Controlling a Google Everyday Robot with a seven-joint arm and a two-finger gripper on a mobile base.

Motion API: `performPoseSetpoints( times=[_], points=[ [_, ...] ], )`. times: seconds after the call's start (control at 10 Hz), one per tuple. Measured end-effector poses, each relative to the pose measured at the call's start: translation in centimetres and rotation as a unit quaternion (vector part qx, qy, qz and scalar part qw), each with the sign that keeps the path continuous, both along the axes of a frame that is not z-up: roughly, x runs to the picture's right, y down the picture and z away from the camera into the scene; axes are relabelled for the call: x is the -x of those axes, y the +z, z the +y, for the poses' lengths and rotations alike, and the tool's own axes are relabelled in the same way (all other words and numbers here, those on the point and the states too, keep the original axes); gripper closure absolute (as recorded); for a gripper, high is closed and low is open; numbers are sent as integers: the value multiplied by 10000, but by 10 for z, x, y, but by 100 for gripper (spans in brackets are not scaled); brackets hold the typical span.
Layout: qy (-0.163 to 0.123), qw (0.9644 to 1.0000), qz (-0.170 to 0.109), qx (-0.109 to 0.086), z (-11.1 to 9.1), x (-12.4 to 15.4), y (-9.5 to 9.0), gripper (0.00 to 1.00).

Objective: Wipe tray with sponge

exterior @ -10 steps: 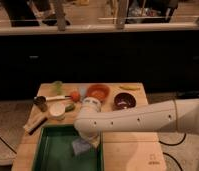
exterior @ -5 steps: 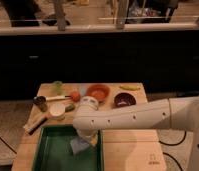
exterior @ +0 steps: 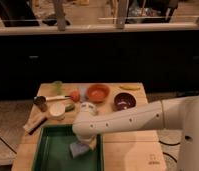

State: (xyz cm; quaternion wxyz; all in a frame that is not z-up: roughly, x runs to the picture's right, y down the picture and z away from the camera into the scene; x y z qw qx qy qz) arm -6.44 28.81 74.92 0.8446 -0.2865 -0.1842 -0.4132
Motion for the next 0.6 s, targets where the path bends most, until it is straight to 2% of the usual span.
performPoseSetpoints(
  times=[0.3,0.6],
  points=[
    [119,9999,105,-35,-3,-11,12,98],
    [-47,9999,-99,-47,-19,3,24,98]
  ],
)
